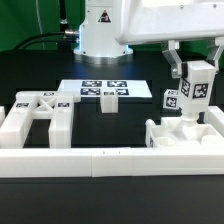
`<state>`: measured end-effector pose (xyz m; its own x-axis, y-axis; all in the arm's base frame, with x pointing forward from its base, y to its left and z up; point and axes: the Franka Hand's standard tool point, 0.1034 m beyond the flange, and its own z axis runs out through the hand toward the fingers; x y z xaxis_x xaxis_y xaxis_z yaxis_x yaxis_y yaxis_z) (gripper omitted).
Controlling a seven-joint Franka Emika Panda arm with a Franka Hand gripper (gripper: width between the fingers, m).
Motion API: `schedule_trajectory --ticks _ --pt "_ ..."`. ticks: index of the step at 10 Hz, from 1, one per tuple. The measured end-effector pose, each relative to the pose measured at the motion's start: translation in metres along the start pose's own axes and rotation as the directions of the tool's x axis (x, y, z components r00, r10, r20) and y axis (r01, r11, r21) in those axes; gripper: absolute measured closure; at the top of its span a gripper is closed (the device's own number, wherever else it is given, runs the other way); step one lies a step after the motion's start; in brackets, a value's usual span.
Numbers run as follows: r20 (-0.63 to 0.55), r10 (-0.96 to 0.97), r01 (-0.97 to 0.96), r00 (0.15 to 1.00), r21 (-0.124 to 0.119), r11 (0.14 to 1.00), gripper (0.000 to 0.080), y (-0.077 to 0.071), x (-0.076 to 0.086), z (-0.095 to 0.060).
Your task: Assemble chair
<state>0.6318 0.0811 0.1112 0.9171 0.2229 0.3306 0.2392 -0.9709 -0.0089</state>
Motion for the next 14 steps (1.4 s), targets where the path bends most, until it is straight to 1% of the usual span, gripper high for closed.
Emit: schedule_trajectory --ticks 1,3,5,7,8,10,11,14 --pt "-0.001 -0.014 0.014 1.000 0.005 1.000 0.0512 -0.009 0.004 0.005" --pt "0.001 -0.022 0.022 1.000 0.007 1.000 0.0512 -0.010 0.003 0.013" --pt "-0.009 -0.031 0.031 0.999 0.009 0.999 0.0512 -0.017 0.007 0.017" --pt "-0.014 -0.031 0.031 0.999 0.010 0.999 0.0512 -0.018 0.012 0.020" --pt "-0.015 -0.033 0.033 0.999 0.014 0.999 0.0512 -0.022 0.015 0.025" --pt "-0.008 -0.035 0.035 0.999 0.015 0.999 0.0512 -0.021 0.012 0.031" --pt "-0.017 -0.030 0.031 0.999 0.013 0.999 0.0512 -0.021 0.010 0.033" --pt "-0.085 -0.031 0.031 0.996 -0.003 1.000 0.0512 -0.023 0.006 0.034"
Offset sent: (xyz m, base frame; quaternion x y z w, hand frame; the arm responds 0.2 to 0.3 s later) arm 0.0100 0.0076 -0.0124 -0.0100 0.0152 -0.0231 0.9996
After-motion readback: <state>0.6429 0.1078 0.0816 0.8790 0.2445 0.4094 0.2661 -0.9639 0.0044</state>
